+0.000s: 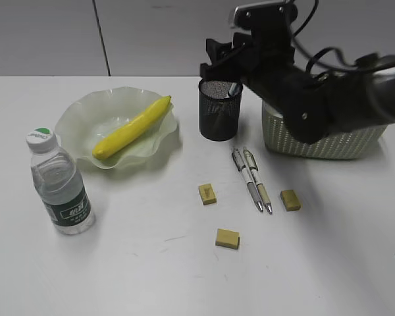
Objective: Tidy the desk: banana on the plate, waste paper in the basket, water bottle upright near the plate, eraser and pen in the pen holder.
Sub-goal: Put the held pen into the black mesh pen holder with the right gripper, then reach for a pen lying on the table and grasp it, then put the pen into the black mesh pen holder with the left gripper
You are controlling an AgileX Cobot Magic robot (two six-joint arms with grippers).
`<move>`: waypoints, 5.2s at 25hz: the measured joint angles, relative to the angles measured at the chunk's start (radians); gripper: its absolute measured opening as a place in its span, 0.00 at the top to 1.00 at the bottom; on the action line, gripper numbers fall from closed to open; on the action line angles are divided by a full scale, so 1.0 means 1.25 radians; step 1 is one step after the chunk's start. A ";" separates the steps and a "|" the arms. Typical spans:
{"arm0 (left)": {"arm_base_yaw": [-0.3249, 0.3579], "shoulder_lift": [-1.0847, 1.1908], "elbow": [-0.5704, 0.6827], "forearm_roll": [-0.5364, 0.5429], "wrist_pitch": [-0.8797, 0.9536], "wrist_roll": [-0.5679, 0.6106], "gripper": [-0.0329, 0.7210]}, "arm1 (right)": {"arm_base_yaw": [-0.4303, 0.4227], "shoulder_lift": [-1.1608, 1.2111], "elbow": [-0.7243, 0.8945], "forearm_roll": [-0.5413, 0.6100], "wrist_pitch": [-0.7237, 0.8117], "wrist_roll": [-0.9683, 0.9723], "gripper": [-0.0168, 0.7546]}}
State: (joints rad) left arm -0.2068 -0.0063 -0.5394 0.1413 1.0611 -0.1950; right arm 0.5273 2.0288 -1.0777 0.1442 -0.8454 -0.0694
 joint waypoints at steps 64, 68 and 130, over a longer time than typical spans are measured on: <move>-0.506 1.944 -1.219 0.144 -0.139 -0.574 0.43 | 0.000 -1.600 0.453 -0.184 1.512 0.166 0.59; -0.513 1.976 -1.222 0.155 -0.141 -0.611 0.44 | 0.000 -1.600 0.453 -0.184 1.512 0.166 0.59; -0.371 1.841 -1.226 0.648 -0.711 -0.698 0.79 | 0.000 -1.600 0.453 -0.184 1.512 0.166 0.64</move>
State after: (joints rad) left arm -0.6708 2.2949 -2.0725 0.9517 0.1724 -1.0671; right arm 0.5273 0.0281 -0.5114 -0.0857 1.0446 0.1376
